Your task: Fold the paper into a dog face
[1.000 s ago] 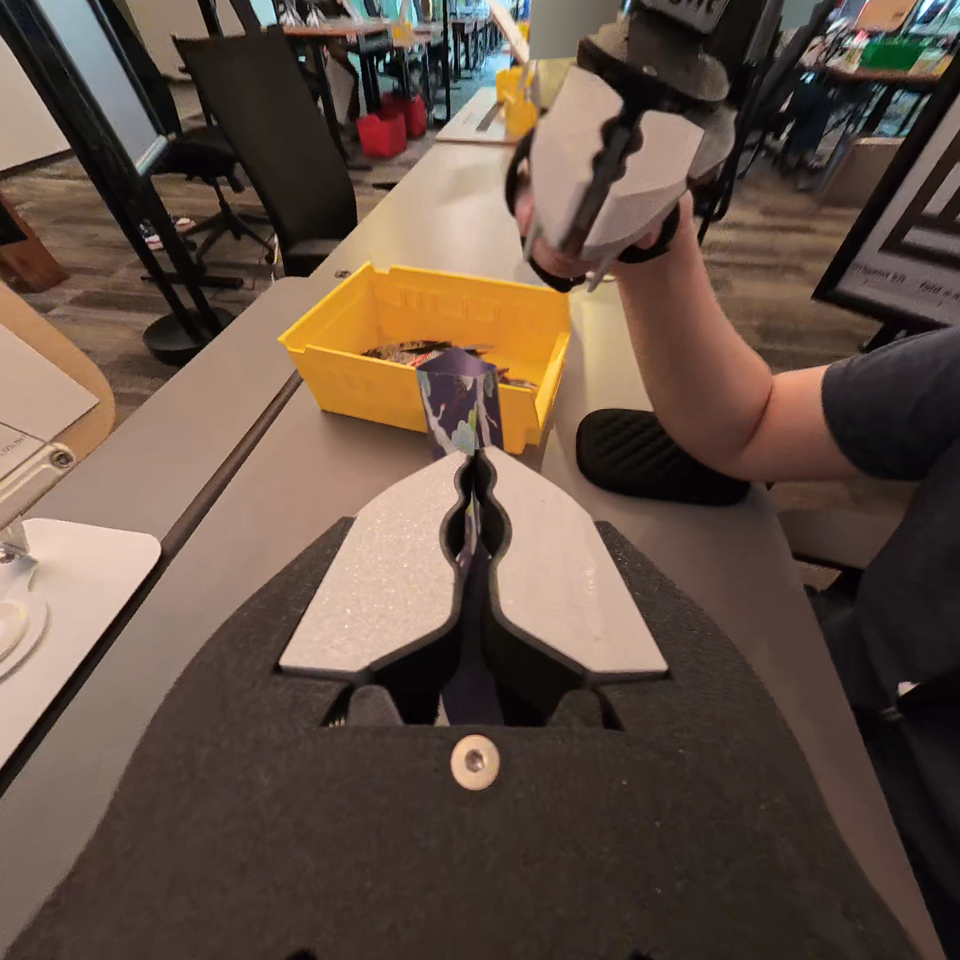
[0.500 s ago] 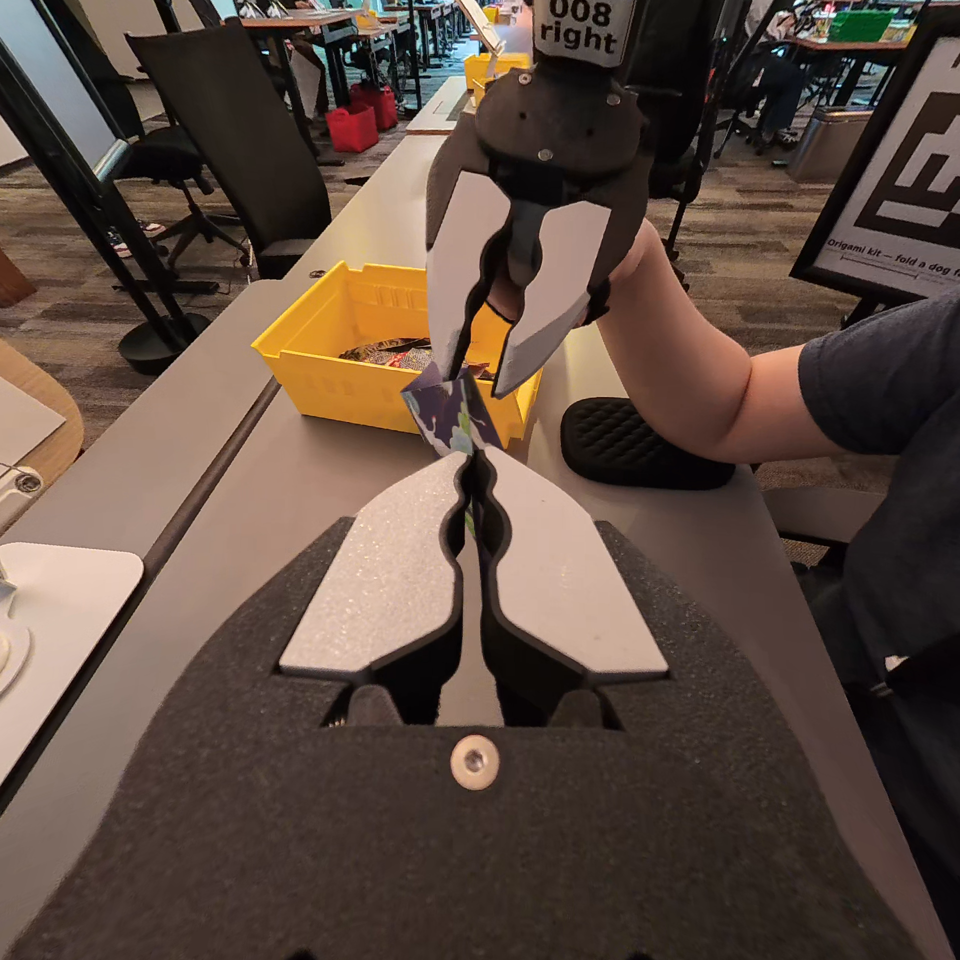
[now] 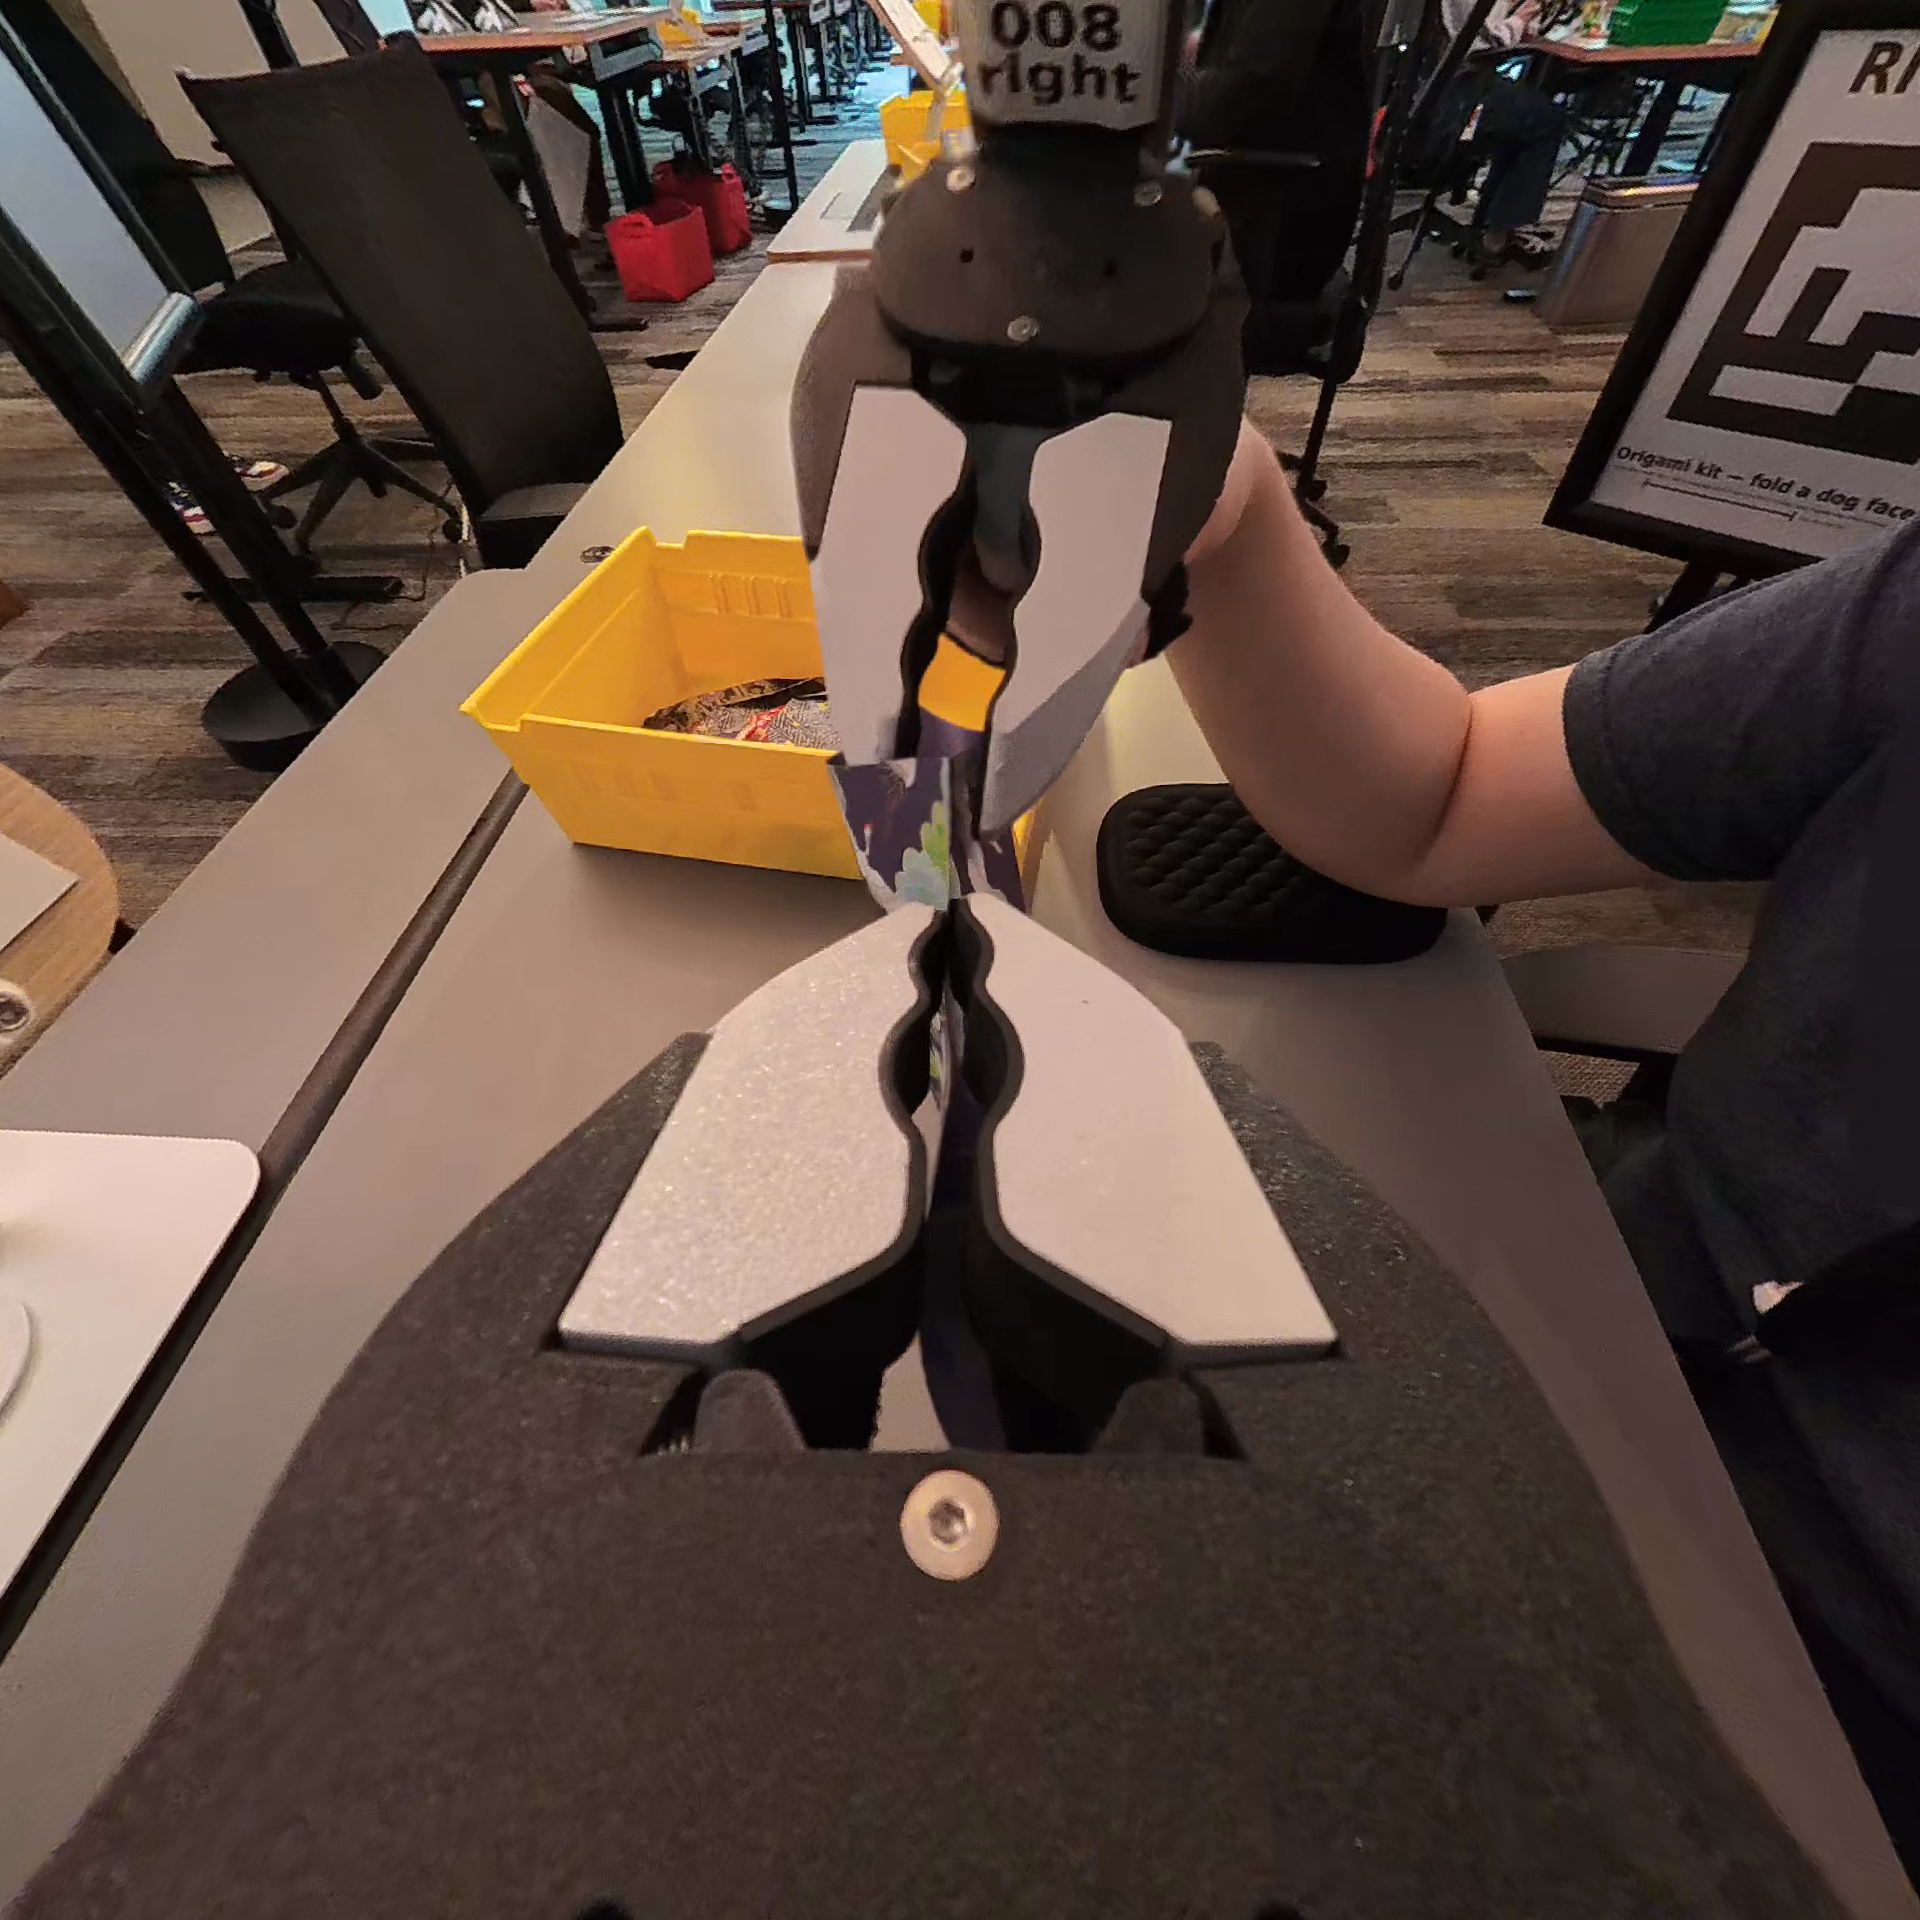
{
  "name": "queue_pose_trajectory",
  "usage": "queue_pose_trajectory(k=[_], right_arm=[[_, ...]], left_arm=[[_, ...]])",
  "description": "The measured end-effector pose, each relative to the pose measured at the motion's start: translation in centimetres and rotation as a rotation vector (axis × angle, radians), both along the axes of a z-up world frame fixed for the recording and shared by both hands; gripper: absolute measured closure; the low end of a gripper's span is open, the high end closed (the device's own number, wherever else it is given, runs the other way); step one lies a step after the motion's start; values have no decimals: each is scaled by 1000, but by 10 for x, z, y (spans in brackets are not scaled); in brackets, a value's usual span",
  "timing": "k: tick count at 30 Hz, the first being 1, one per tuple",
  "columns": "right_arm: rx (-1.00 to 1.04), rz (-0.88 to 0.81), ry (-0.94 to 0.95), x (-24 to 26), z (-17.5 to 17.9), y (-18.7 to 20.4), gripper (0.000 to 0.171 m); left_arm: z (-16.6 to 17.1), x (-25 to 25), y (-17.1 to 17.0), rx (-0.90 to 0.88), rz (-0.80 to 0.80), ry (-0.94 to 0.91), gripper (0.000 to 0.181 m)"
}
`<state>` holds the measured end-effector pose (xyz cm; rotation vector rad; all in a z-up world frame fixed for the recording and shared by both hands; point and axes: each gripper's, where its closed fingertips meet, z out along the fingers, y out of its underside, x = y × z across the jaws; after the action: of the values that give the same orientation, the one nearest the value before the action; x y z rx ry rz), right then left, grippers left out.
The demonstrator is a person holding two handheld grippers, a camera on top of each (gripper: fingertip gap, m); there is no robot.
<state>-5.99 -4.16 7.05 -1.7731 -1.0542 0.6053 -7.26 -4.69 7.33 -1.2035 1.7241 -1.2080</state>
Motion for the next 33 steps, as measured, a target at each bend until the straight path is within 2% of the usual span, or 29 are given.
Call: queue_pose_trajectory(k=[4, 10, 33], right_arm=[[-19, 37, 28, -7, 0, -1, 170], [-19, 44, 75, -10, 7, -2, 171], [23, 40, 102, -8, 17, -4, 170]], left_arm=[[-1, 3, -5, -6, -19, 5, 181], [6, 0, -3, -61, -30, -33, 181], [15, 1, -4, -95, -38, -90, 181]])
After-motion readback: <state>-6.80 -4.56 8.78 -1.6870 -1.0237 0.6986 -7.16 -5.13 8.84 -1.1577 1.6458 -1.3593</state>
